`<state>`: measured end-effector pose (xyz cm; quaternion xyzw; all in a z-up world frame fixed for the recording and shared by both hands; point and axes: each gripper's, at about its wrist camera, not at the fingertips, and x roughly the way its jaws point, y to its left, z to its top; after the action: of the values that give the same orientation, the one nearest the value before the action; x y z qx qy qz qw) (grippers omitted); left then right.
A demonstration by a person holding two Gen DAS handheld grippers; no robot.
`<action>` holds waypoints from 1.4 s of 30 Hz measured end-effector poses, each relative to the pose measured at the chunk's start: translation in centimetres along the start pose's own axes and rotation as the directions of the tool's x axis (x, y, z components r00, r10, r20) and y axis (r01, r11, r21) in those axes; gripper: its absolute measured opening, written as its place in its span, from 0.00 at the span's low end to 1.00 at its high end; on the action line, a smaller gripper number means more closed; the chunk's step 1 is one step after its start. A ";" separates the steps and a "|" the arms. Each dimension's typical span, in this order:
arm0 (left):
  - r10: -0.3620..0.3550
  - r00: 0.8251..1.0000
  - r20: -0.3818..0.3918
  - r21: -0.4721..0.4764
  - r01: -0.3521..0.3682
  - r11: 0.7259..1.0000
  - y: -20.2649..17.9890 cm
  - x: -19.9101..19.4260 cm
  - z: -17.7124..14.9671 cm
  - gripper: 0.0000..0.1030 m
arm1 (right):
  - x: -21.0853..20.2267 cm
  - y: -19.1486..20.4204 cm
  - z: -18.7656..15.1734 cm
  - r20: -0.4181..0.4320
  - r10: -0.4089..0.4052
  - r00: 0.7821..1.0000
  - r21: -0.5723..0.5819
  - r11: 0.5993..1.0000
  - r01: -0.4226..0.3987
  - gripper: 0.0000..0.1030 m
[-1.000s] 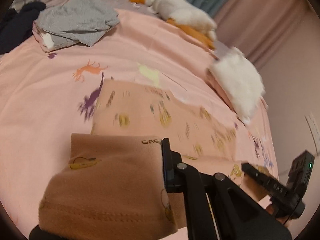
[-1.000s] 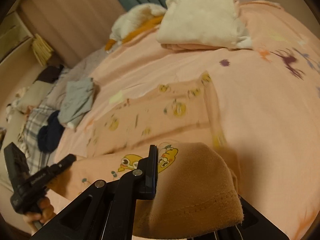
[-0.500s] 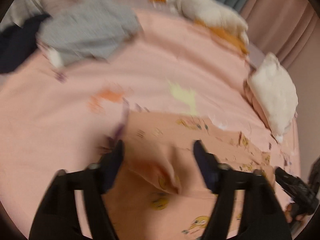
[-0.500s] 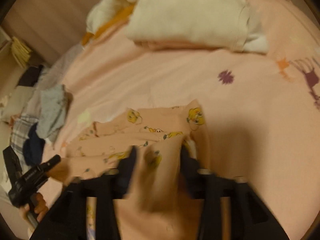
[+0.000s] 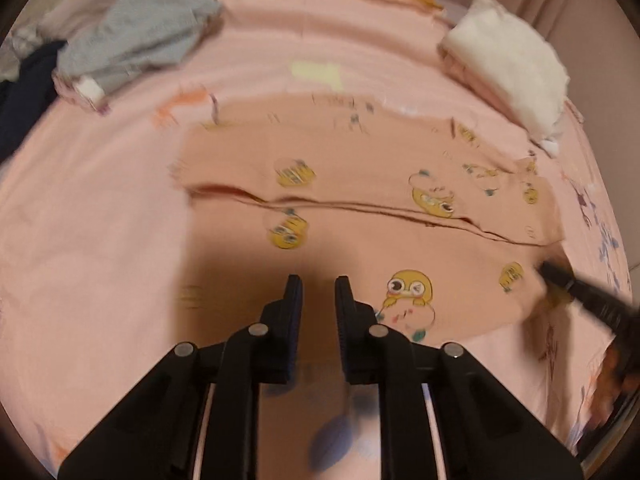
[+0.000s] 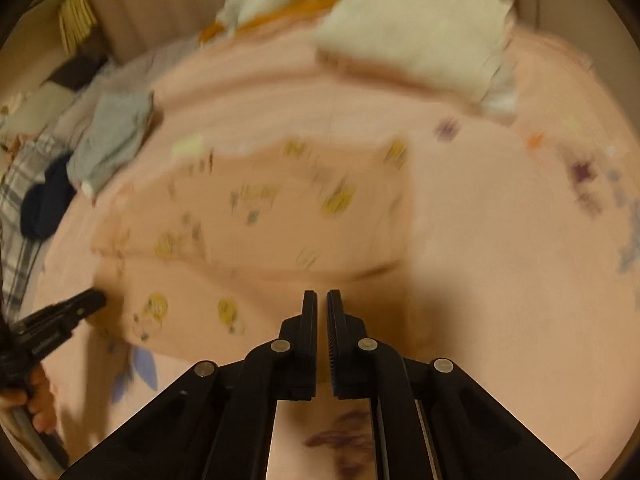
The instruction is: Fold small clothes
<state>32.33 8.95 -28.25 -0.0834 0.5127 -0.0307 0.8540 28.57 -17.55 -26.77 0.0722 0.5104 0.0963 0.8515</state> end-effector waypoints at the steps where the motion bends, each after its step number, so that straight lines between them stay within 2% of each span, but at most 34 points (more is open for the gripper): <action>1: 0.013 1.000 -0.010 -0.014 -0.013 1.000 0.0 1.3 0.7 0.16 | 1.2 0.0 -0.1 -0.029 0.036 0.999 0.027 0.999 -0.035 0.07; 2: 0.030 1.000 0.002 -0.022 -0.030 0.999 0.1 2.0 1.5 0.16 | 2.6 -0.1 0.1 -0.047 0.054 0.997 0.053 0.997 -0.051 0.07; 3: 0.037 0.999 0.026 -0.042 -0.036 0.998 0.4 2.5 2.8 0.16 | 3.4 0.0 0.6 -0.046 0.038 0.998 0.057 0.998 -0.035 0.06; 6: 0.005 0.997 0.080 -0.123 0.005 0.992 1.5 3.0 6.1 0.17 | 4.6 0.3 3.9 0.014 -0.030 0.999 0.004 1.000 0.030 0.06; 9: 0.077 0.990 0.118 -0.170 -0.056 0.984 2.3 4.3 9.9 0.16 | 5.3 0.1 7.3 0.054 -0.039 0.998 0.035 0.999 0.037 0.06; 11: 0.126 0.978 0.168 -0.234 -0.085 0.969 3.4 4.5 12.2 0.16 | 6.7 0.1 10.2 0.103 -0.138 0.985 0.051 0.990 0.134 0.06; 13: 0.127 0.971 0.202 -0.304 -0.061 0.951 5.2 3.8 12.5 0.16 | 6.9 -0.6 11.2 0.144 -0.182 0.973 0.115 0.979 0.167 0.06; 15: 0.100 0.974 0.205 -0.311 -0.032 0.950 6.3 2.6 11.7 0.18 | 6.1 -1.9 11.1 0.163 -0.141 0.976 0.180 0.977 0.111 0.09; 16: 0.062 0.975 0.214 -0.302 0.005 0.953 6.9 1.4 10.5 0.31 | 5.1 -2.9 10.4 0.165 -0.082 0.983 0.201 0.979 0.048 0.16; 17: 0.042 0.978 0.206 -0.299 0.022 0.954 7.3 0.6 9.5 0.53 | 4.1 -3.6 9.4 0.167 -0.039 0.985 0.209 0.978 0.003 0.20; 19: -0.004 0.986 0.168 -0.320 0.059 0.946 7.7 -1.1 6.4 0.73 | 2.5 -4.5 7.3 0.163 0.014 0.986 0.209 0.977 -0.049 0.53; 21: -0.093 0.987 0.131 -0.342 0.133 0.930 7.8 -2.3 3.5 0.72 | 0.6 -5.4 4.1 0.125 0.044 0.991 0.225 0.972 -0.072 0.69; 22: -0.163 0.983 0.090 -0.349 0.184 0.919 7.5 -2.9 1.6 0.73 | 0.1 -5.5 3.3 0.106 0.058 0.993 0.239 0.967 -0.082 0.69; 23: -0.199 0.978 0.066 -0.357 0.209 0.910 7.3 -3.2 0.4 0.73 | -0.6 -5.8 1.8 0.077 0.092 0.993 0.264 0.958 -0.110 0.69; 26: -0.268 0.963 0.007 -0.426 0.245 0.871 7.1 -4.0 -4.2 0.75 | -1.8 -6.6 -1.6 -0.010 0.173 0.985 0.371 0.915 -0.157 0.69; 29: -0.372 0.928 -0.038 -0.476 0.310 0.823 6.4 -3.3 -7.1 0.75 | -2.1 -7.3 -5.0 -0.021 0.245 0.969 0.496 0.844 -0.202 0.69; 32: -0.346 0.936 0.059 -0.461 0.333 0.822 5.6 -3.6 -7.1 0.75 | -0.7 -6.4 -6.4 -0.040 0.355 0.934 0.530 0.800 -0.281 0.69; 33: -0.342 0.936 0.085 -0.461 0.341 0.819 5.4 -3.4 -6.9 0.75 | -0.4 -6.2 -6.4 -0.027 0.366 0.930 0.539 0.789 -0.296 0.69; 36: -0.348 0.925 0.151 -0.499 0.375 0.781 4.9 -1.8 -5.6 0.75 | 0.3 -6.0 -5.8 0.076 0.374 0.924 0.561 0.750 -0.349 0.69; 38: -0.330 0.924 0.191 -0.500 0.381 0.778 4.5 -1.1 -4.7 0.77 | 1.0 -5.9 -5.6 0.104 0.392 0.914 0.583 0.721 -0.375 0.69; 40: -0.322 0.920 0.223 -0.504 0.391 0.770 4.2 -0.4 -3.6 0.79 | 1.9 -5.5 -4.8 0.111 0.410 0.905 0.577 0.715 -0.395 0.69; 42: -0.323 0.915 0.240 -0.506 0.402 0.763 3.8 0.4 -2.6 0.79 | 2.6 -5.2 -3.6 0.130 0.404 0.905 0.551 0.730 -0.405 0.69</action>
<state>30.11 12.39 -30.42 -0.4223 0.4134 -0.0425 0.8056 27.05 -21.93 -31.81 0.4306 0.4868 0.1233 0.7499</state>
